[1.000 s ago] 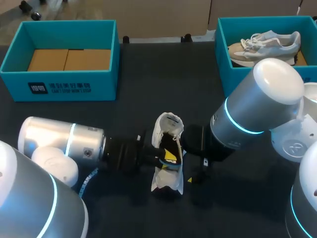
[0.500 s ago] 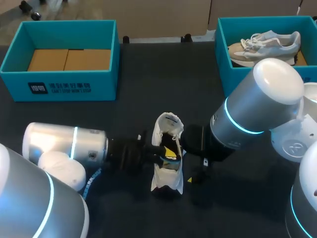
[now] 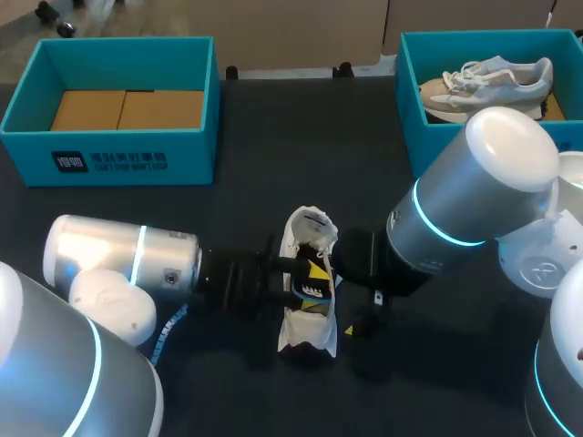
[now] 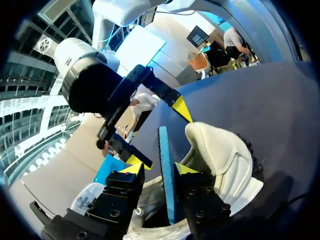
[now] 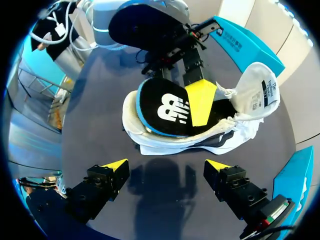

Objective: Take the shoe out of the shoebox, open the shoe tongue, remove and reinsert the insole, then place the shoe into the shoebox

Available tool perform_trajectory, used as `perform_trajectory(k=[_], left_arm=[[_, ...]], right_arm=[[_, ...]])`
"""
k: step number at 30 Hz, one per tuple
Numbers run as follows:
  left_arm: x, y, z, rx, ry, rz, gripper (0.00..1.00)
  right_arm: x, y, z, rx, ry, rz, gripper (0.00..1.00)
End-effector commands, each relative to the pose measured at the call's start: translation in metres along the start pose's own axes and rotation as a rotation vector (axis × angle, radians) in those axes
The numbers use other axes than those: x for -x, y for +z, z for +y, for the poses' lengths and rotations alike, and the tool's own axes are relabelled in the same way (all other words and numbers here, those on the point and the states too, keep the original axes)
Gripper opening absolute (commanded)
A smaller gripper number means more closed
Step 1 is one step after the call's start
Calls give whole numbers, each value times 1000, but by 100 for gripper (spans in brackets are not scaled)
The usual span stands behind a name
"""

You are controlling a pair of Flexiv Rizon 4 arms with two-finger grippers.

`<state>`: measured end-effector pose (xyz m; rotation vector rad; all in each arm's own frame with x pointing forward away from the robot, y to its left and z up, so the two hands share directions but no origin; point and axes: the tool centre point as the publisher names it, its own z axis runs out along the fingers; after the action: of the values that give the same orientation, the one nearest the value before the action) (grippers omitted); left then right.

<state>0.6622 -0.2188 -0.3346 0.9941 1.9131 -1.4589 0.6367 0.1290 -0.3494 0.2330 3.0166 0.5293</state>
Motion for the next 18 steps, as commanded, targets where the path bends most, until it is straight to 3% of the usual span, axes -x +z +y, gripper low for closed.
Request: perform_trajectory(k=[1,3,5,11,18], left_arm=[[-3,-16,-17,-7,10,-8,33],[-3,-16,-21,-20,14,-8,23],[-5,-14,-24,-25,20,-4,0],[-12,-3,-15,1,62,14,0],[-12,12,15,57,90,15,0]], right_arm=[[-1,0,-1,3,0,0,100],[-1,0,-1,3,0,0,100],[-1,0,-1,3,0,0,100],[-1,0,-1,3,0,0,100],[-1,0,-1,3,0,0,100]])
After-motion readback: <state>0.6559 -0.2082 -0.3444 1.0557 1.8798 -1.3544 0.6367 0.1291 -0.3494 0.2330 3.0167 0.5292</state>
